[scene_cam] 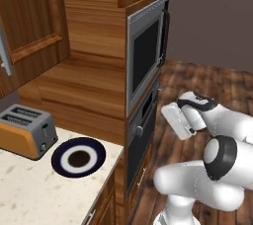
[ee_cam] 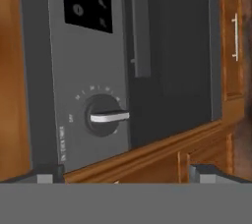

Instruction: Take the baked cake out of the oven and place it on the plate for cooling. Then close the oven door.

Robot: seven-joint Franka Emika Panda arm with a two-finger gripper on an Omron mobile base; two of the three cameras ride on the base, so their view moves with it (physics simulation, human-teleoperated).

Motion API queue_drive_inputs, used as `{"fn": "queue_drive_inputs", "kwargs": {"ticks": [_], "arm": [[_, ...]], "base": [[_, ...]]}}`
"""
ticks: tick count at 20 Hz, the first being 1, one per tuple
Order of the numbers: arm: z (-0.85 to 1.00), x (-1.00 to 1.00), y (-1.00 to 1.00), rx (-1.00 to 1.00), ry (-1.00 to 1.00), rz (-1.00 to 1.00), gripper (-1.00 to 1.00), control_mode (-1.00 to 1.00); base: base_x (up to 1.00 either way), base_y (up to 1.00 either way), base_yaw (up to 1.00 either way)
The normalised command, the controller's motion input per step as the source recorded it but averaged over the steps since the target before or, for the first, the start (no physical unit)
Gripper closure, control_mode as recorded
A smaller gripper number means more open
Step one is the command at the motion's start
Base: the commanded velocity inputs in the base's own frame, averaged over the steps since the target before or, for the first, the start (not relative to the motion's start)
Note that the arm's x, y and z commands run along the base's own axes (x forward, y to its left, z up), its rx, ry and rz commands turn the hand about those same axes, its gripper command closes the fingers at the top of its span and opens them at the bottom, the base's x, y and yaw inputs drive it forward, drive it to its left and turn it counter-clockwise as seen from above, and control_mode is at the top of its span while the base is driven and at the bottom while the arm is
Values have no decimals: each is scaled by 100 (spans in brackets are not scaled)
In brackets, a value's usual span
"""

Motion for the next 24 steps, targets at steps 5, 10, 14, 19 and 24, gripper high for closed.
{"fn": "queue_drive_inputs", "kwargs": {"ticks": [5,10,14,19,24], "arm": [[-42,54,10,19,0,-1,-100,-100],[-26,51,19,8,0,0,-100,-100],[-39,54,20,3,0,0,-100,-100],[-39,53,13,1,0,0,-100,-100],[-30,47,0,0,0,-1,-100,-100]], "base": [[0,0,0],[0,0,0],[0,0,0],[0,0,0],[0,0,0]]}}
